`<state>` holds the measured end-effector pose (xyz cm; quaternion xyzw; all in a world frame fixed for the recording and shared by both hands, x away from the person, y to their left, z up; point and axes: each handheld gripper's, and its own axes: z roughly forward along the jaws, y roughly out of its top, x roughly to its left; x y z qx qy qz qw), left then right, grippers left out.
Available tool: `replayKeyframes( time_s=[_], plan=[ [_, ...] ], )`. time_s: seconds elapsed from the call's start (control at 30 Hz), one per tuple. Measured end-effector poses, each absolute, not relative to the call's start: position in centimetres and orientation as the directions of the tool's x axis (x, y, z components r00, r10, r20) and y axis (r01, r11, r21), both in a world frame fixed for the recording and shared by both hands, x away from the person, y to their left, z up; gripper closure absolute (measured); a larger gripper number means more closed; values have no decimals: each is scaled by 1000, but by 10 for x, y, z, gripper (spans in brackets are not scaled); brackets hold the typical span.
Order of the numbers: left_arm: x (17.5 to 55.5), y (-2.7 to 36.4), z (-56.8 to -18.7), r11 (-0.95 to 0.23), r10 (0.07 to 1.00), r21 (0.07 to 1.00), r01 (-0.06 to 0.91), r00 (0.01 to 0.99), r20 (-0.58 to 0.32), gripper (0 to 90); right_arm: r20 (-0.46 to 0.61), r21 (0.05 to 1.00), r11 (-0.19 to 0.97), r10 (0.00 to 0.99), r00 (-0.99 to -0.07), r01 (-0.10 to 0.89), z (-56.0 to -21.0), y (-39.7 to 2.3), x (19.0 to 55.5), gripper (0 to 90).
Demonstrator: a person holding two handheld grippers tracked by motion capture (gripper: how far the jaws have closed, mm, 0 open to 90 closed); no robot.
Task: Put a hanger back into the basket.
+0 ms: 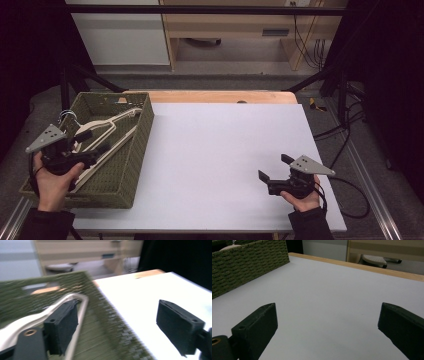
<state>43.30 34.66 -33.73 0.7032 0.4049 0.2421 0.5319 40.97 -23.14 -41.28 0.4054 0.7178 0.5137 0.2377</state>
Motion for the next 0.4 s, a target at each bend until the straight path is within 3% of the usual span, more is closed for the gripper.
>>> replayKeyframes(
  time_s=[0.17,0.4],
  plan=[
    [421,316,-345,-155,777,944,292,626,-67,67,78,933,138,826,-559,334,-411,-234,409,25],
    [414,291,-364,-178,746,937,300,662,-71,52,84,937,129,820,-567,325,-409,-239,407,25]
  ],
)
